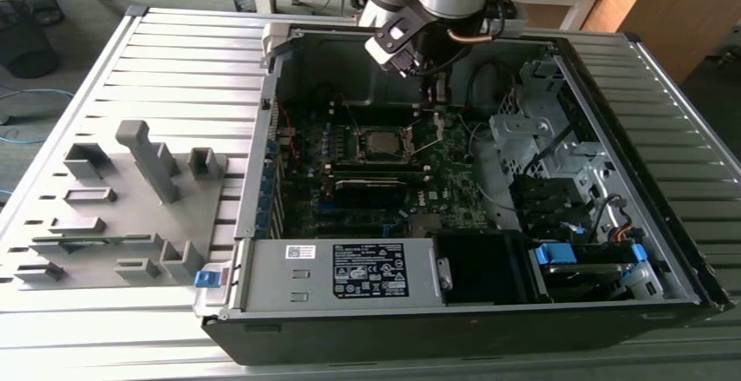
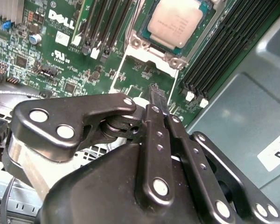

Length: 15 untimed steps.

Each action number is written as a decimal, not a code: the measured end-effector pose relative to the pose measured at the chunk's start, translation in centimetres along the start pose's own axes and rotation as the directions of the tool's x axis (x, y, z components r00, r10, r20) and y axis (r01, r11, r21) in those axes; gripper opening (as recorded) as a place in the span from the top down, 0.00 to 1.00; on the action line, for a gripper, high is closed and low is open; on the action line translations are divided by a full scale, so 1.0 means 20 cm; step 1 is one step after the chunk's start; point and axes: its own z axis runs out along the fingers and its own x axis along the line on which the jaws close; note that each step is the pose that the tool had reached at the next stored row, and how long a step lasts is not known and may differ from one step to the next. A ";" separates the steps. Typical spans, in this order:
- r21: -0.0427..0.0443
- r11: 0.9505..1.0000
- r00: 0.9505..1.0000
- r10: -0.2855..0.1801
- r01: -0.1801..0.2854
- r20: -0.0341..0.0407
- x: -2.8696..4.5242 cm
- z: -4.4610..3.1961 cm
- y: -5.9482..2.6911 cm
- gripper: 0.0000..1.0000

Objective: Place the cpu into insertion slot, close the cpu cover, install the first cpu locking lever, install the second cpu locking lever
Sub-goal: 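Close the cpu cover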

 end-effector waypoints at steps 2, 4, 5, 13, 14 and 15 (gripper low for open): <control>0.000 1.000 1.000 0.000 0.000 0.000 0.001 0.001 0.015 0.89; 0.000 1.000 1.000 0.000 0.000 0.000 0.002 0.002 0.036 0.89; 0.000 1.000 1.000 0.000 0.000 0.000 0.003 0.002 0.046 0.89; 0.000 1.000 1.000 0.000 0.000 0.000 0.008 0.008 0.125 0.89; 0.000 1.000 1.000 0.000 0.000 0.000 0.008 0.008 0.135 0.89; 0.000 1.000 1.000 0.000 0.000 0.000 0.009 0.009 0.145 0.89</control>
